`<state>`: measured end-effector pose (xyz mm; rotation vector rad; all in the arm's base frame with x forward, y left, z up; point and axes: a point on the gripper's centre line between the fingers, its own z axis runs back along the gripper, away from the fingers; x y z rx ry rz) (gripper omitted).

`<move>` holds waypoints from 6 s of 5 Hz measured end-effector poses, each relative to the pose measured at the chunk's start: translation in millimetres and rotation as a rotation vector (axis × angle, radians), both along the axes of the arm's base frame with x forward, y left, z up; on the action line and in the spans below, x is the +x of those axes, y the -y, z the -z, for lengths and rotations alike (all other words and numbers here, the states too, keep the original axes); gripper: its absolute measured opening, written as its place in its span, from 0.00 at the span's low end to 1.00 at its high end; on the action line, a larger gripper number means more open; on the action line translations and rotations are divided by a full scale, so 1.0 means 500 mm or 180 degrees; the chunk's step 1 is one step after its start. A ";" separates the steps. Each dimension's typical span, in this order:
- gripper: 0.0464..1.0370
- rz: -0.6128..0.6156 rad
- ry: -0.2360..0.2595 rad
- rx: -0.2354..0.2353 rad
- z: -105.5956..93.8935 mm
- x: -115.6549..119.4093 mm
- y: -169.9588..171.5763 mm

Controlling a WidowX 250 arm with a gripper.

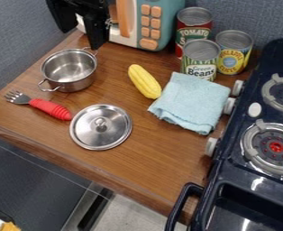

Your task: Move the silver pot to the left edge of the table

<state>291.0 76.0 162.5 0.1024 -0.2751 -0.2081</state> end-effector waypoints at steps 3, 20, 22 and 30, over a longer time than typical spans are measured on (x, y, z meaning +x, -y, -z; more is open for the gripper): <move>0.96 -0.0124 -0.0220 -0.0048 0.036 0.017 -0.031; 0.96 -0.0751 -0.0615 -0.0049 0.290 0.137 -0.123; 0.61 -0.0659 -0.0635 -0.0156 0.289 0.135 -0.118; 0.02 -0.0611 -0.0574 -0.0224 0.081 0.075 -0.073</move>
